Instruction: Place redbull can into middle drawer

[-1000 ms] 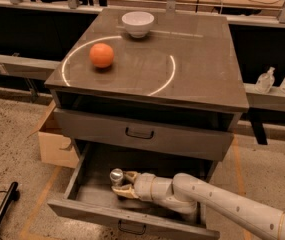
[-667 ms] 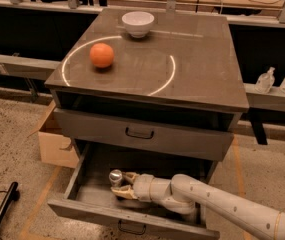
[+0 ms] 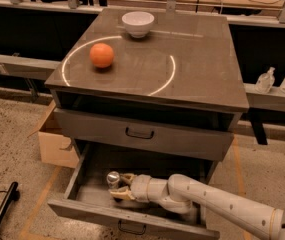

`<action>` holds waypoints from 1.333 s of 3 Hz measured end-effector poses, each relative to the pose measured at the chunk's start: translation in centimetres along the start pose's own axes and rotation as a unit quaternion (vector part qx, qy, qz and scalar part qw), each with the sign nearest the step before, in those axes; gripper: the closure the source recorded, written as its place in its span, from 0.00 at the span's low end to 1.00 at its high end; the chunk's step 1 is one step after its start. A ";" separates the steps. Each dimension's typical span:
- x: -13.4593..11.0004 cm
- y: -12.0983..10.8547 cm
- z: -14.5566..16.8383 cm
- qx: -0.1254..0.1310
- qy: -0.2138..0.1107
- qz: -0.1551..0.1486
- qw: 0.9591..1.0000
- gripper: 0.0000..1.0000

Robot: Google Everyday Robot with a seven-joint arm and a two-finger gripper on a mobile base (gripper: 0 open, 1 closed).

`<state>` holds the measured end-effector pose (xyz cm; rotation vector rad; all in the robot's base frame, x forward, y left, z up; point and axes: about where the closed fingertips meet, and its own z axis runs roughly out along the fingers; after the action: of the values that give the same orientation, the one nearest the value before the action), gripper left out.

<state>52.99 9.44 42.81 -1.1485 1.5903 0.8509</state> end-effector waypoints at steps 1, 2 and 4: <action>0.1 0.0 0.1 0.003 0.007 0.006 1.000 0.13; 0.0 0.0 -0.6 0.016 0.010 0.019 1.000 0.00; 0.2 -1.1 -7.2 0.059 0.046 0.033 0.997 0.42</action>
Offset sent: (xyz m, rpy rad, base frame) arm -0.0025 -0.0196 0.0052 -0.0122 0.0582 -0.0951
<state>51.84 2.47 44.72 -1.0704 1.7391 0.7454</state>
